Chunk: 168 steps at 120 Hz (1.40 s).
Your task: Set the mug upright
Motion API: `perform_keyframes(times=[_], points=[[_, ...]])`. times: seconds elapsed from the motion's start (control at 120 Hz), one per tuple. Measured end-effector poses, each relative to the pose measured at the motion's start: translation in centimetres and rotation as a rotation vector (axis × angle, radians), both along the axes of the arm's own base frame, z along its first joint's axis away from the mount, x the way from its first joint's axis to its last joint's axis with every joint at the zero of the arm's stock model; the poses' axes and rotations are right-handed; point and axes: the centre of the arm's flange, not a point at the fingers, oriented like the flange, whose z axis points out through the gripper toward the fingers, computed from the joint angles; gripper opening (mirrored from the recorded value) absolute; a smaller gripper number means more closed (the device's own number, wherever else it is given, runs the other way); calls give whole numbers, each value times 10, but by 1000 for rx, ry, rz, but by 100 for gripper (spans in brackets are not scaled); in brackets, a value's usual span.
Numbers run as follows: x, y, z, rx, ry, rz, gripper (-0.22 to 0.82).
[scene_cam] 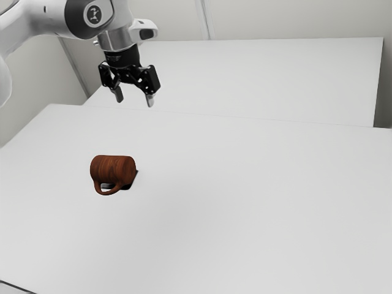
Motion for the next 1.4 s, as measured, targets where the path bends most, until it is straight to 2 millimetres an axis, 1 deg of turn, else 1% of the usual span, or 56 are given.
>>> perform_keyframes(times=[0.292,0.358,0.417,0.492,0.625,0.708,0.867,0.992,1.108,1.3,1.4], points=[[2,0,0,-7,-2,1,60],[6,4,1,-10,-5,8,60],[10,13,2,-13,-9,24,60],[16,35,-1,-16,-6,59,60],[24,90,-11,-39,13,146,60],[29,119,-22,-52,32,182,60],[30,167,-36,-87,55,230,60],[30,209,-54,-125,80,263,60],[31,237,-73,-163,99,269,60],[25,270,-90,-215,103,260,60],[22,289,-107,-239,107,258,60]])
